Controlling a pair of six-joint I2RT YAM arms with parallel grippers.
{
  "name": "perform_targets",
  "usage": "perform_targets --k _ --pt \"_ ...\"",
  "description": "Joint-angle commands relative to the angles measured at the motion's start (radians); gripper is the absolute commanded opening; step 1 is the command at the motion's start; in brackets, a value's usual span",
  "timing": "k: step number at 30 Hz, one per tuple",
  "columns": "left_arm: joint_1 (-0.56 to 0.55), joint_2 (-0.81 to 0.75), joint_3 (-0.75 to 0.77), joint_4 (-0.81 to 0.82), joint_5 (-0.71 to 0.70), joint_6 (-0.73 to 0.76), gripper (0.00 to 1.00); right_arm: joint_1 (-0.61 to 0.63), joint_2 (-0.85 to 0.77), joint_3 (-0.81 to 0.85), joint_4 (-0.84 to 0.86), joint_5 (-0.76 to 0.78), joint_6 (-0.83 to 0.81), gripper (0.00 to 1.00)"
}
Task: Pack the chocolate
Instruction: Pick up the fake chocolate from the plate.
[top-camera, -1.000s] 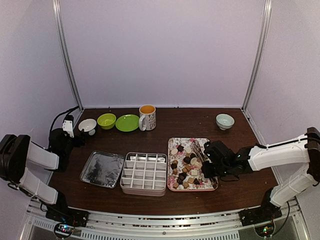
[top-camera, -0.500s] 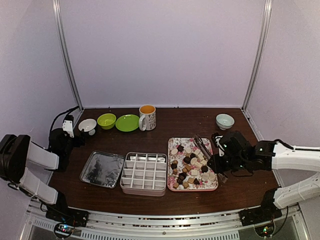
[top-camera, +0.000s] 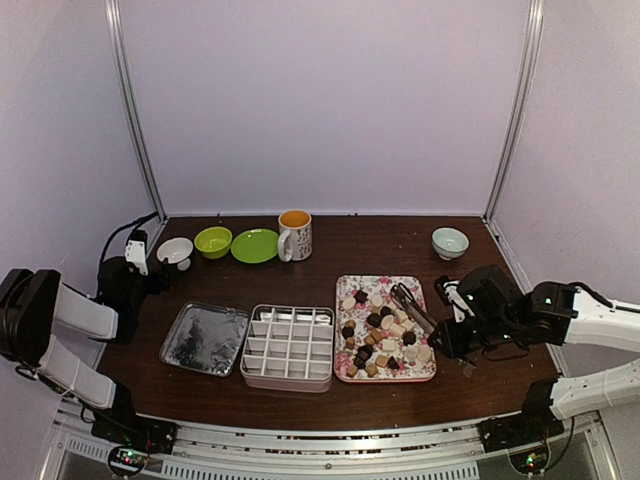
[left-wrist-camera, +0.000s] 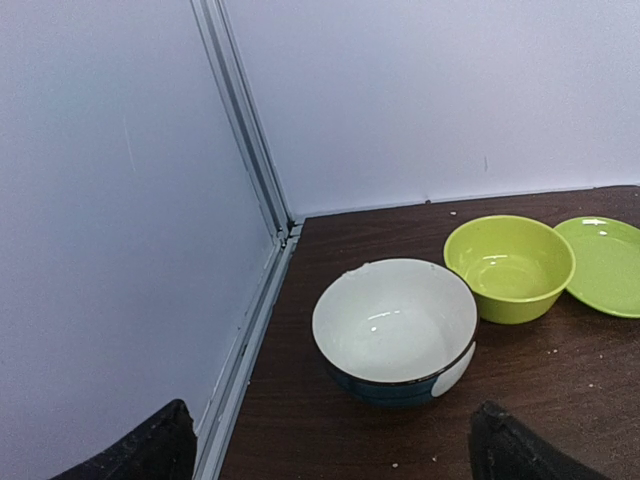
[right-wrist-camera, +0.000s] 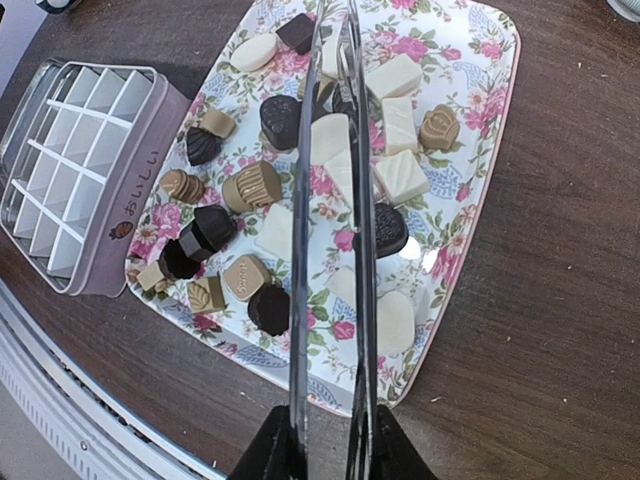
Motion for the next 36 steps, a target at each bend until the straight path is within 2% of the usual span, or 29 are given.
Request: perform_targets --k 1,22,36 --pt "0.006 0.001 0.022 0.053 -0.002 -0.006 0.98 0.018 -0.036 0.009 -0.048 -0.024 0.0 0.25" --pt "0.006 0.001 0.022 0.053 -0.002 -0.006 0.98 0.018 -0.057 0.024 -0.05 -0.067 -0.013 0.26" --pt "0.007 0.001 0.022 0.053 -0.002 -0.007 0.98 0.034 -0.102 -0.007 -0.183 -0.156 0.043 0.26"
